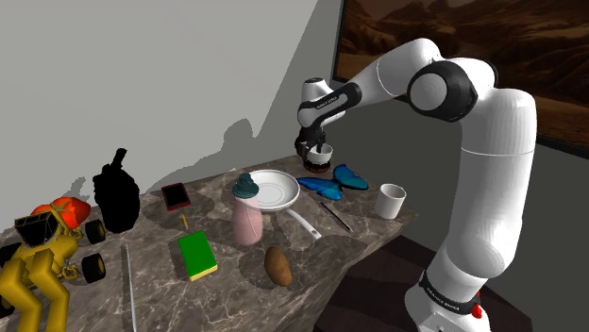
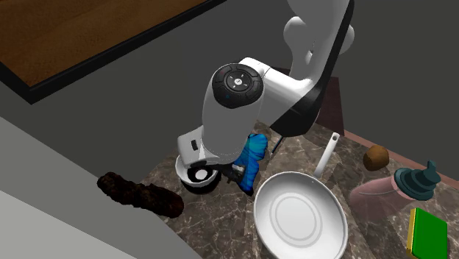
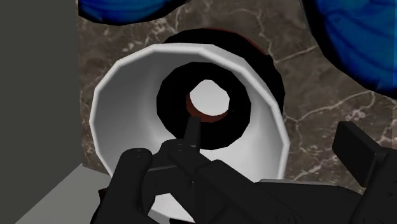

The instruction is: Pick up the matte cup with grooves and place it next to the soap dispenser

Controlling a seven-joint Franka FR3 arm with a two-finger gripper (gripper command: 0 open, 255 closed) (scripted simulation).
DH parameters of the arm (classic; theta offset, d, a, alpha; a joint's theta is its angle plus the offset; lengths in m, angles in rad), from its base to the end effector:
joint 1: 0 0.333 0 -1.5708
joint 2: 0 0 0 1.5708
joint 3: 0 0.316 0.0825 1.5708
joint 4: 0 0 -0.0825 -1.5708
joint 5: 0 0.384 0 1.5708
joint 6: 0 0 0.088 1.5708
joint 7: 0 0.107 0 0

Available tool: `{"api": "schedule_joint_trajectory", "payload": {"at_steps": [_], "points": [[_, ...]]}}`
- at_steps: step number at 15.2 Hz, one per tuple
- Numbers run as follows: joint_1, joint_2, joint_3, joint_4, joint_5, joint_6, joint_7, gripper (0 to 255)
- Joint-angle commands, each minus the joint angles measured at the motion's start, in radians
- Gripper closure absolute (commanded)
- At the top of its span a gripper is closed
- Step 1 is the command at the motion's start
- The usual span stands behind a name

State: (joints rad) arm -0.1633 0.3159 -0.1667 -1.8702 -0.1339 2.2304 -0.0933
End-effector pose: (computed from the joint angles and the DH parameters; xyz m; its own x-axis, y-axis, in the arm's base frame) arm 0.5972 -0.2024 0.3534 0.9891 -0.1451 0.0245 -0.1471 -0.9755 0.1633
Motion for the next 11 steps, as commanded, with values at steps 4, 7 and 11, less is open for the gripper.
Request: {"api": "schedule_joint_trajectory", "payload": {"at_steps": [4,7,11], "points": [[0.000,0.000,0.000,0.000,0.000,0.000,0.000,255],[0.000,0.000,0.000,0.000,0.000,0.000,0.000,255],[0.000,-0.006,0.000,0.005,0.000,-0.011,-0.001,255]]}}
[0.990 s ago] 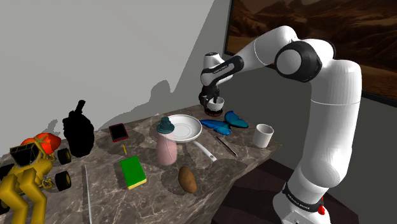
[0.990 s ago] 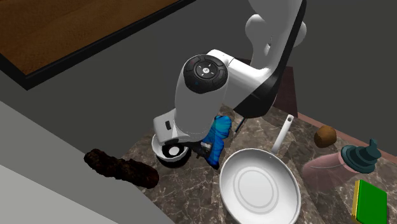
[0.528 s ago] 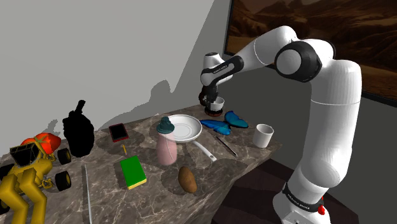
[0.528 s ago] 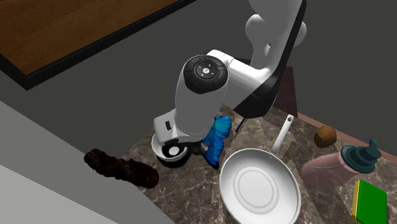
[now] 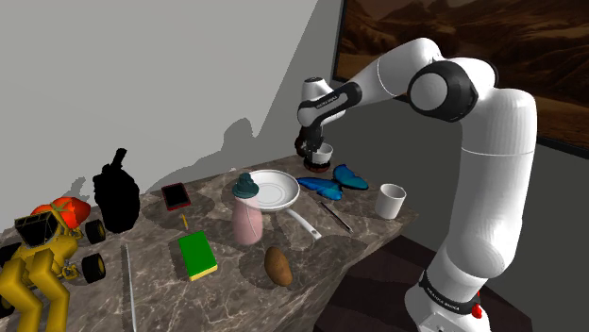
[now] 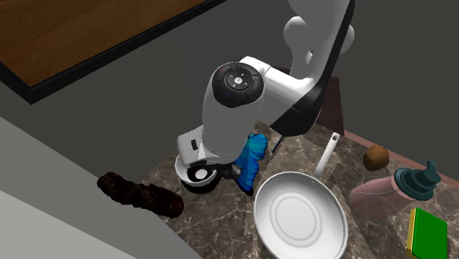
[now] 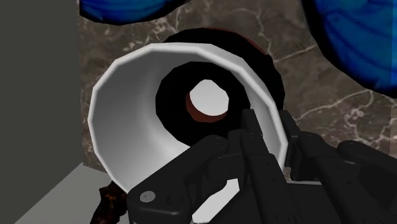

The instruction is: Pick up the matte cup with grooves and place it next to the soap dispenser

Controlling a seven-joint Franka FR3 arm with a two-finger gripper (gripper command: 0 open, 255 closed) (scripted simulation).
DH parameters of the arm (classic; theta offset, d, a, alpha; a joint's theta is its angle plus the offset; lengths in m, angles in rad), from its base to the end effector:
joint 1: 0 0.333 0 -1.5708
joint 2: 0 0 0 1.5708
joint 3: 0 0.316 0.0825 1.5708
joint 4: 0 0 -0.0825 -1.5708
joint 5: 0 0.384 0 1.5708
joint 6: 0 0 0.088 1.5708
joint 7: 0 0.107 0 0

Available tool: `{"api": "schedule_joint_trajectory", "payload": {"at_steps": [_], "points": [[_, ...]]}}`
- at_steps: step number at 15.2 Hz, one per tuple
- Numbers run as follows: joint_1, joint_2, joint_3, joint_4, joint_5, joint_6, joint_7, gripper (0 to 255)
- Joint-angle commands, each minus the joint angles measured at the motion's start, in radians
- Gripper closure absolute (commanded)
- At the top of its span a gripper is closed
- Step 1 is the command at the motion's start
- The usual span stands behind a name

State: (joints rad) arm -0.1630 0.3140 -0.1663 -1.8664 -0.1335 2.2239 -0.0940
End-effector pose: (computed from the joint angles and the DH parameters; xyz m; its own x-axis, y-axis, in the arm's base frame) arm 0.5975 -0.2021 0.3558 0.9892 -0.1448 0.0237 -0.1467 -0.9757 0.1629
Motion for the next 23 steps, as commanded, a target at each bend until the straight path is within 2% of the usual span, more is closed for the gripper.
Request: {"api": "schedule_joint_trajectory", "payload": {"at_steps": [1,23], "points": [[0.000,-0.011,-0.001,0.007,0.000,-0.016,-0.002,255],[0.006,-0.101,-0.001,0.185,0.003,-0.282,-0.034,255]]}}
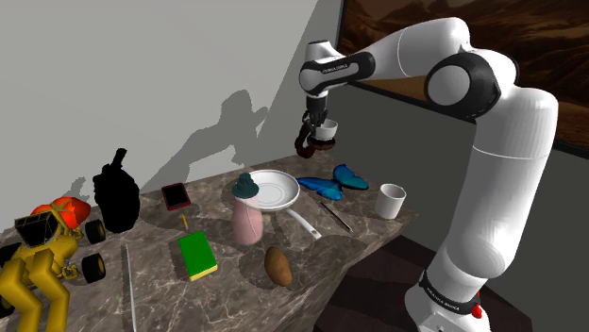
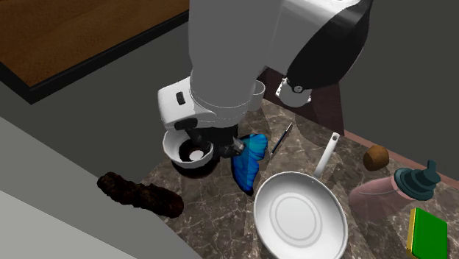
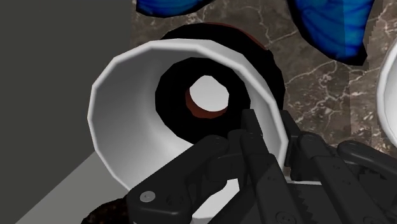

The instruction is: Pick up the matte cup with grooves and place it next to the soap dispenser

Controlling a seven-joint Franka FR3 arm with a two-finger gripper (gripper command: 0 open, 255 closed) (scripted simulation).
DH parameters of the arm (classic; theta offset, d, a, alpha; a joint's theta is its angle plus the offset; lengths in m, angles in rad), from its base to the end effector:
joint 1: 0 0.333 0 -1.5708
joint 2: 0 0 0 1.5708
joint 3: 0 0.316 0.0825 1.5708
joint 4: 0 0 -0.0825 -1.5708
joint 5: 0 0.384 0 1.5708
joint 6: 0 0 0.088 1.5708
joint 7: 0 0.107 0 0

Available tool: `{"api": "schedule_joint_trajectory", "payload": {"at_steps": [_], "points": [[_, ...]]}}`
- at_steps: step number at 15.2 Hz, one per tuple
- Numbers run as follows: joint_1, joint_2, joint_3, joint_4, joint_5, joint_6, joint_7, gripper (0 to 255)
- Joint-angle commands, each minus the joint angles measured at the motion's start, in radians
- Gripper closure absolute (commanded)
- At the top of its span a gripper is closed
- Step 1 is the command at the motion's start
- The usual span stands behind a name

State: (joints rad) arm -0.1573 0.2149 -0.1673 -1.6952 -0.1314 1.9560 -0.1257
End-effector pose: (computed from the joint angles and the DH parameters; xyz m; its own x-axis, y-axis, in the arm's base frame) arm 0.5968 -0.2022 0.4739 0.9891 -0.1452 0.0237 -0.1472 -0.9756 0.1631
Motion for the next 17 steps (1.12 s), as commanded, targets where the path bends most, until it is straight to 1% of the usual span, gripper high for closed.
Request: {"api": "schedule_joint_trajectory", "payload": {"at_steps": [1,17], "points": [[0.000,-0.003,0.000,0.025,0.001,-0.027,-0.004,255],[-0.001,0.000,-0.001,0.244,0.008,-0.241,-0.033,255]]}}
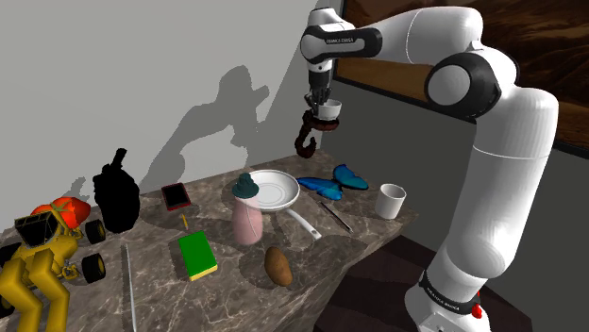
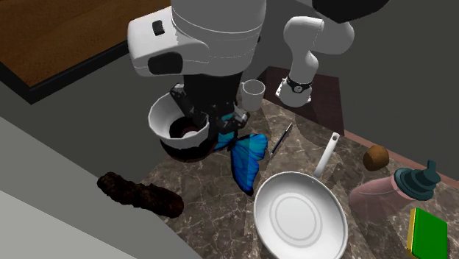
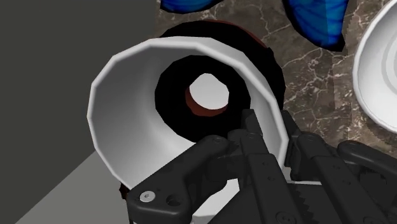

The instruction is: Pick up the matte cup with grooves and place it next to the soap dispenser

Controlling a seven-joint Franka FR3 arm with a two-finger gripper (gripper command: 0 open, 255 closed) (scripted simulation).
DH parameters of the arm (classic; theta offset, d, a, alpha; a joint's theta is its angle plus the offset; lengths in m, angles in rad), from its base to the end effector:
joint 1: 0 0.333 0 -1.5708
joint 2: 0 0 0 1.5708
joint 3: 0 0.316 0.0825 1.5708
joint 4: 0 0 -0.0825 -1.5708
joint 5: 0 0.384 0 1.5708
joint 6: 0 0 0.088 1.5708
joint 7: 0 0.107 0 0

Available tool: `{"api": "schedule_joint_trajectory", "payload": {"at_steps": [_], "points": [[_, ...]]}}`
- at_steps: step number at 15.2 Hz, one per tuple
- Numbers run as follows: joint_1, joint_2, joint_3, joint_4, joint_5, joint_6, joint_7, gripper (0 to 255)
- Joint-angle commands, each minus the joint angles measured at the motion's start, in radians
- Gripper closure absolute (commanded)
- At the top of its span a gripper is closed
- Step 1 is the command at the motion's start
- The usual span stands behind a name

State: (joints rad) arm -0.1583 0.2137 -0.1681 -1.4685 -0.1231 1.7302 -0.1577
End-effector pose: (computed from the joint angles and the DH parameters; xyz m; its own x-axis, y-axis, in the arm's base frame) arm 0.5973 -0.2029 0.5637 0.9891 -0.1451 0.0237 -0.1470 -0.9756 0.1629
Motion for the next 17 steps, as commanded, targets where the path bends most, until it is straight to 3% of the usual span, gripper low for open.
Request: {"api": "schedule_joint_trajectory", "payload": {"at_steps": [1,15,17], "points": [[0.000,0.003,0.000,0.034,0.001,-0.029,-0.003,255],[-0.010,0.079,-0.003,0.334,0.015,-0.252,-0.038,255],[0.007,0.051,0.003,0.302,0.008,-0.251,-0.017,255]]}}
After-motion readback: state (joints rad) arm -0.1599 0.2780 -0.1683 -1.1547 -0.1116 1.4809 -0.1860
